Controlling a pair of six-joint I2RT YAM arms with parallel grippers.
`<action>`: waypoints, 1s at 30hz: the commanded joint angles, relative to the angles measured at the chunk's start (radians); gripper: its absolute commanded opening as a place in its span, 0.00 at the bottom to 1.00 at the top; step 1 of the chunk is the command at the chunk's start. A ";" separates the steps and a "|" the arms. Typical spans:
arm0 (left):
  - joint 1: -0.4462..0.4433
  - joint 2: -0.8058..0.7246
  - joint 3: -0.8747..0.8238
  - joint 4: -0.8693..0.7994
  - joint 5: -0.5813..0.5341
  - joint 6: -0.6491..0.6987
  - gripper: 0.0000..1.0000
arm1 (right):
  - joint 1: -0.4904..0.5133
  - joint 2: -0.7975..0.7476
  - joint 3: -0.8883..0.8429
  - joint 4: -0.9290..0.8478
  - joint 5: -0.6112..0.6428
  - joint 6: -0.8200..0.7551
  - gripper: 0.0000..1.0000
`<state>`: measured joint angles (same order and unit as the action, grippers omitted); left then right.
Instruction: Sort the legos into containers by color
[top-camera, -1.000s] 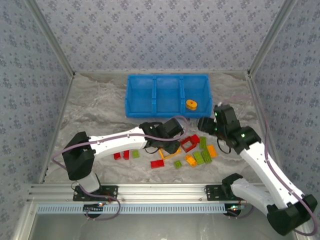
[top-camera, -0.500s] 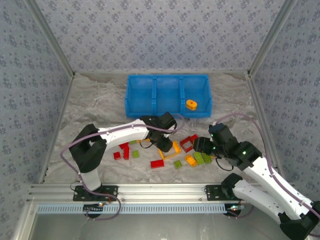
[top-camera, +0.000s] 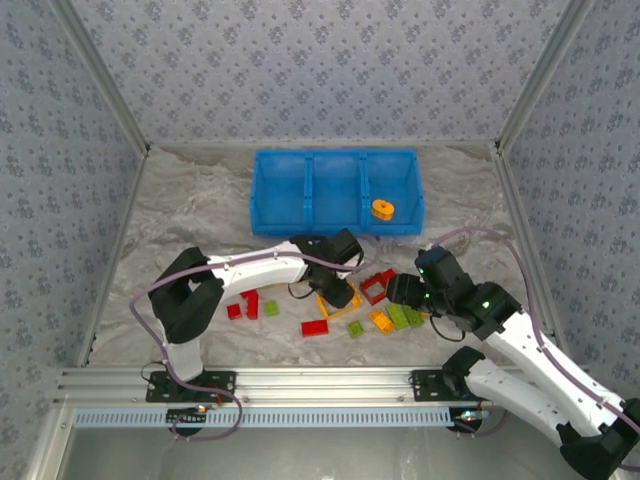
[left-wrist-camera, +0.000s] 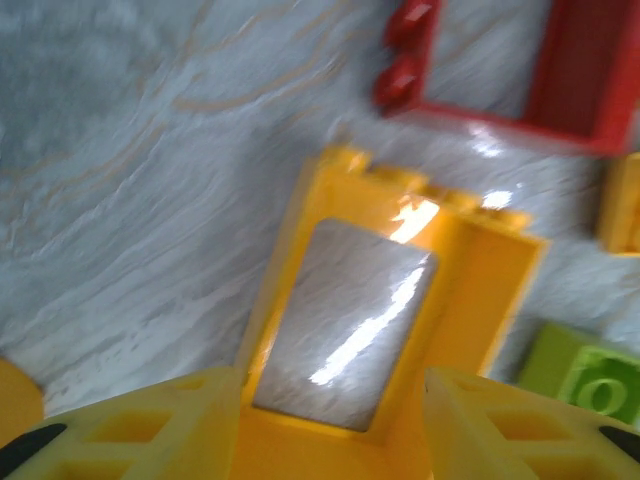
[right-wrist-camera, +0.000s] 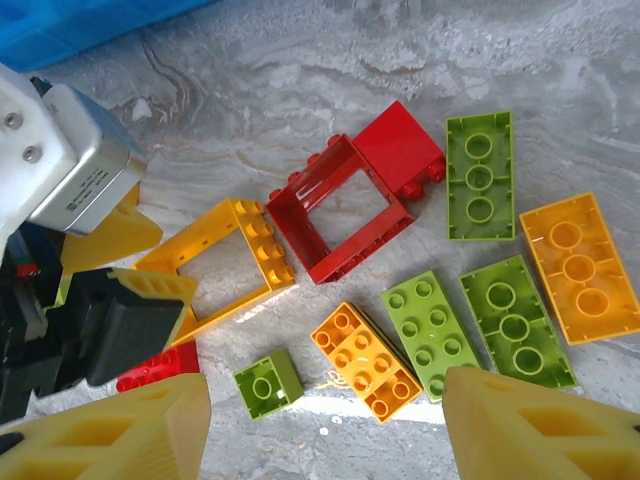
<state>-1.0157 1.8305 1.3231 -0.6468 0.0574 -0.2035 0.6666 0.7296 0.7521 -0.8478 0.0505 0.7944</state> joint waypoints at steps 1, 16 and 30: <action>-0.004 0.052 0.124 0.023 0.017 0.033 0.50 | 0.008 -0.035 -0.005 -0.022 0.050 0.028 0.65; -0.014 0.278 0.336 0.019 0.041 0.062 0.42 | 0.007 -0.145 0.006 -0.092 0.082 0.051 0.65; -0.020 0.309 0.344 0.021 -0.005 0.068 0.22 | 0.007 -0.146 0.002 -0.087 0.084 0.056 0.65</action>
<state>-1.0241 2.1380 1.6451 -0.6086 0.0704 -0.1459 0.6682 0.5934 0.7521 -0.9115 0.1135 0.8318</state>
